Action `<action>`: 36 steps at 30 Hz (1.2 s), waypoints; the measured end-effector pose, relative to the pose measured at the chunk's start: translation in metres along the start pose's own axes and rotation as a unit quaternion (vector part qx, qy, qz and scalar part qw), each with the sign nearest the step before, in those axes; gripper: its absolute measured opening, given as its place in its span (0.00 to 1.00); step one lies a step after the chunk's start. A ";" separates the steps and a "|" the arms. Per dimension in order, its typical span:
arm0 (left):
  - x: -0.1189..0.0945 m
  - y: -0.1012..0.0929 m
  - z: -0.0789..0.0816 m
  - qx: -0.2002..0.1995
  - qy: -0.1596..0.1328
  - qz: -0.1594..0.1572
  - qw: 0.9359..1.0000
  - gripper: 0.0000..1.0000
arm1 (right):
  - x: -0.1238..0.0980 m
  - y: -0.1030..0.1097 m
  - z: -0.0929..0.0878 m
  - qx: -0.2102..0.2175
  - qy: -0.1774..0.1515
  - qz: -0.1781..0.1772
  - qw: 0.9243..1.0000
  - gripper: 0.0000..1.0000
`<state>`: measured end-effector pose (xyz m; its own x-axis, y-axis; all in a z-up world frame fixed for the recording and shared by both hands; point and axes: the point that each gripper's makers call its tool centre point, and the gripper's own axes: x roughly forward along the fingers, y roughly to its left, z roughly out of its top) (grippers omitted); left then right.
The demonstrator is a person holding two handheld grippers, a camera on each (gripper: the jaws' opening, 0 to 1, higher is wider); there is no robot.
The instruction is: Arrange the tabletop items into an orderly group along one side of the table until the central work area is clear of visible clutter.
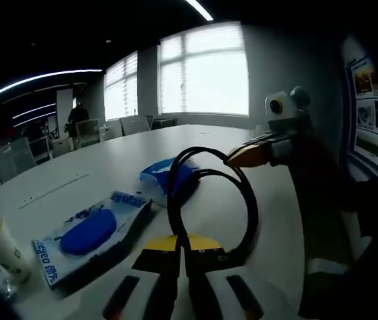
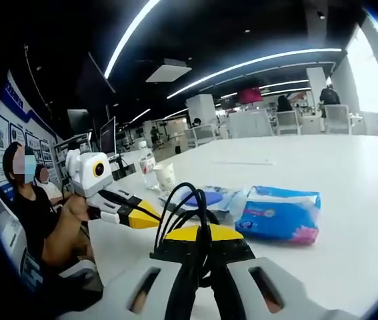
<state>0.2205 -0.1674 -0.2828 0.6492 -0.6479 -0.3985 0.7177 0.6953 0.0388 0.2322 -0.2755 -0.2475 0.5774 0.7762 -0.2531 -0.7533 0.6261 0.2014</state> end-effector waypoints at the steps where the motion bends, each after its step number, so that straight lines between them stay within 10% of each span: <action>1: 0.003 0.001 -0.003 0.000 0.003 0.002 1.000 0.00 | 0.003 -0.002 -0.004 0.000 0.002 -0.004 1.000 0.00; 36: 0.026 0.008 -0.035 0.011 0.054 0.008 0.998 0.00 | 0.033 -0.035 -0.060 -0.033 0.078 -0.050 0.995 0.01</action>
<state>0.2347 -0.1679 -0.3250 0.6311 -0.5982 -0.4939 0.7128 0.6984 0.0650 0.2583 -0.2764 -0.3194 0.5982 0.6869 -0.4126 -0.7169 0.6889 0.1074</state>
